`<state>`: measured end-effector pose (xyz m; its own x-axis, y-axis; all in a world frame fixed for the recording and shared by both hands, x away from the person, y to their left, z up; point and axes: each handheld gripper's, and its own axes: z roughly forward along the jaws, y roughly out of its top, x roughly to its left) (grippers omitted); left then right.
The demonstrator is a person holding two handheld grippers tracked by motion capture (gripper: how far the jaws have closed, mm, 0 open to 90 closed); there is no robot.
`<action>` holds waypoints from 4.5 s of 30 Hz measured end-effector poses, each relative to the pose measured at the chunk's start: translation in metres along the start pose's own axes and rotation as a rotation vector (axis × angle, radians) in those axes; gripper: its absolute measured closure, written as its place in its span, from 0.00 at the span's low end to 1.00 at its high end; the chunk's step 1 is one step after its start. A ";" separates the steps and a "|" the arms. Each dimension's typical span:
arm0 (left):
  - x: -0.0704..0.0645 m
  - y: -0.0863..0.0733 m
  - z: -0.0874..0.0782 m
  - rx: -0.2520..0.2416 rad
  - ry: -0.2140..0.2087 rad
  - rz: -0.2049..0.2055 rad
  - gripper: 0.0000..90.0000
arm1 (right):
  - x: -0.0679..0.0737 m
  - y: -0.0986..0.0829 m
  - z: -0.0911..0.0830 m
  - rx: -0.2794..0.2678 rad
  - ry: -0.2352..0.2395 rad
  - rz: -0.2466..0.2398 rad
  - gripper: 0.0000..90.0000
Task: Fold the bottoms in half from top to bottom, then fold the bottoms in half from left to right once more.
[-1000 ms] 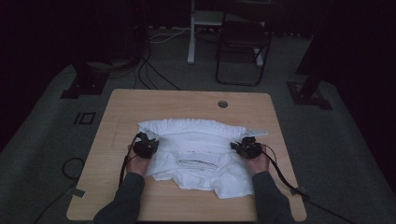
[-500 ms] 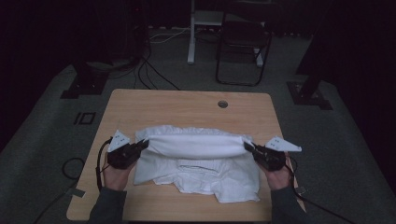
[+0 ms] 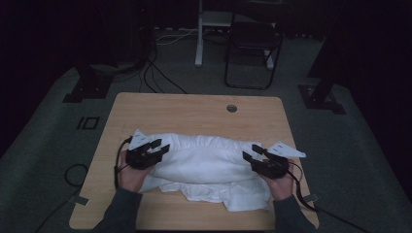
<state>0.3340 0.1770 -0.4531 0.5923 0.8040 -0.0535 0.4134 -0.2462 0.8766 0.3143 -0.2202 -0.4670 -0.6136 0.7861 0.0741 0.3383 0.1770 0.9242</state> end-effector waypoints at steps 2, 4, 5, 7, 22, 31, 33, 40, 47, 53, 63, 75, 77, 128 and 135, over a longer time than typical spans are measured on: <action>-0.010 0.005 0.018 0.028 -0.006 0.027 0.64 | 0.008 0.005 0.020 0.034 -0.019 -0.004 0.55; -0.017 0.007 0.034 0.054 -0.022 0.025 0.64 | 0.013 0.008 0.038 0.065 -0.020 -0.009 0.56; -0.019 0.007 0.041 0.068 -0.019 0.028 0.64 | 0.014 0.008 0.045 0.075 -0.022 -0.012 0.56; -0.023 0.005 0.052 0.092 -0.031 0.022 0.64 | 0.015 0.007 0.057 0.104 -0.035 -0.015 0.56; -0.033 -0.034 0.073 0.168 -0.086 0.011 0.64 | 0.014 -0.039 0.074 0.220 -0.044 -0.001 0.54; -0.038 -0.055 0.062 0.164 -0.097 0.041 0.59 | 0.017 -0.058 0.048 0.216 -0.048 -0.008 0.53; -0.040 -0.057 0.054 0.164 -0.085 0.055 0.58 | 0.018 -0.062 0.037 0.218 -0.058 -0.011 0.53; -0.041 -0.073 0.049 0.207 -0.048 0.091 0.57 | 0.020 -0.082 0.028 0.287 -0.083 -0.034 0.53; -0.038 -0.075 0.062 0.219 -0.031 0.082 0.57 | 0.017 -0.082 0.052 0.326 -0.109 -0.061 0.54; -0.028 -0.069 0.073 0.220 0.002 0.067 0.58 | 0.009 -0.074 0.072 0.319 -0.132 -0.060 0.54; -0.002 -0.057 0.092 0.210 0.041 0.018 0.58 | -0.004 -0.061 0.103 0.301 -0.147 -0.042 0.54; 0.050 -0.045 0.040 0.096 0.240 -0.178 0.26 | -0.006 -0.062 0.105 0.279 -0.137 -0.036 0.54; 0.063 -0.050 0.040 0.127 0.281 -0.208 0.21 | -0.006 -0.063 0.105 0.278 -0.137 -0.035 0.54; 0.057 -0.076 0.065 0.234 0.265 -0.207 0.84 | -0.004 -0.065 0.105 0.257 -0.150 -0.030 0.54; 0.065 -0.077 0.062 0.220 0.214 -0.263 0.90 | -0.008 -0.059 0.102 0.278 -0.117 0.005 0.51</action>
<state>0.3828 0.2146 -0.5538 0.2986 0.9439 -0.1409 0.6837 -0.1086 0.7217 0.3720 -0.1760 -0.5608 -0.5307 0.8473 0.0194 0.5333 0.3161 0.7846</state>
